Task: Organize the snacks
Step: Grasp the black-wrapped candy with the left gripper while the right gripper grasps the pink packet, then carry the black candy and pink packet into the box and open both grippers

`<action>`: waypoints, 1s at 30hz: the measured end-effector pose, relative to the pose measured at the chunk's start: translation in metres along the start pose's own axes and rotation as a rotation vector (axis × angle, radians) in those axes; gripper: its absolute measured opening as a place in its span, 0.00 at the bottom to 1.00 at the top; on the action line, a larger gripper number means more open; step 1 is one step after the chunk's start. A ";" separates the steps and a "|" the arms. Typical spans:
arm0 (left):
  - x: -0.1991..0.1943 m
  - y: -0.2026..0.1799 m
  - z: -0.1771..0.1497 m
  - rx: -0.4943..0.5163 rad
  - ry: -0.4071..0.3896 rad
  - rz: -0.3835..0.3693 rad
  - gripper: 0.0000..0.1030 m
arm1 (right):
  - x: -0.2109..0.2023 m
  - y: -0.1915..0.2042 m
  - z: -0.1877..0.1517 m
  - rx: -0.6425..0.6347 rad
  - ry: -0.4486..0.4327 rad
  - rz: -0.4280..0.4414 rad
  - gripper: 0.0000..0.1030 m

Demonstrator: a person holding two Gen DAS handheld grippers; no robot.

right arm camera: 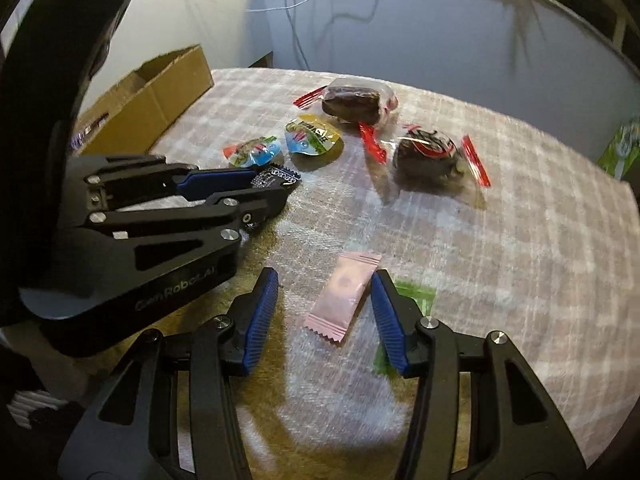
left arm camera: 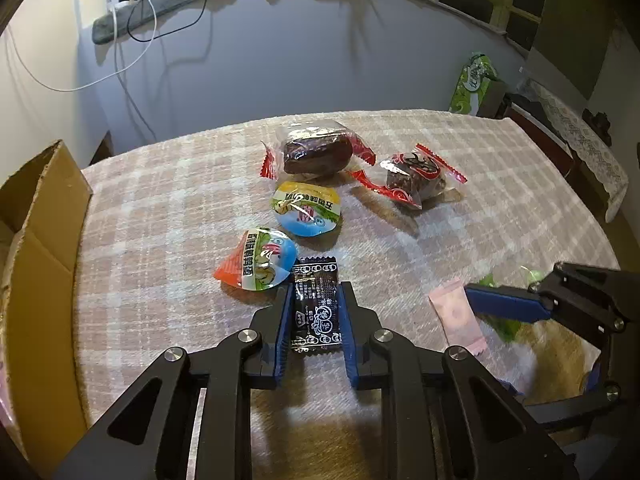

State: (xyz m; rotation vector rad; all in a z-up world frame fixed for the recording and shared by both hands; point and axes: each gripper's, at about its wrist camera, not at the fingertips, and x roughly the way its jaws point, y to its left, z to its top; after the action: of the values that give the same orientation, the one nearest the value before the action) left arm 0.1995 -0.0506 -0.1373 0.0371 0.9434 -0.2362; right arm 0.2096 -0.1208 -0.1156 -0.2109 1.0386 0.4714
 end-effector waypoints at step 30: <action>-0.044 0.024 -0.029 -0.104 -0.049 -0.054 0.20 | -0.010 -0.007 -0.014 0.034 -0.015 0.045 0.07</action>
State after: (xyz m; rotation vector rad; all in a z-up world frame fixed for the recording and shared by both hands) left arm 0.1568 -0.0150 -0.1201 -0.0898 0.9074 -0.2366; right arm 0.1977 -0.1355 -0.1147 -0.1537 1.0380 0.4954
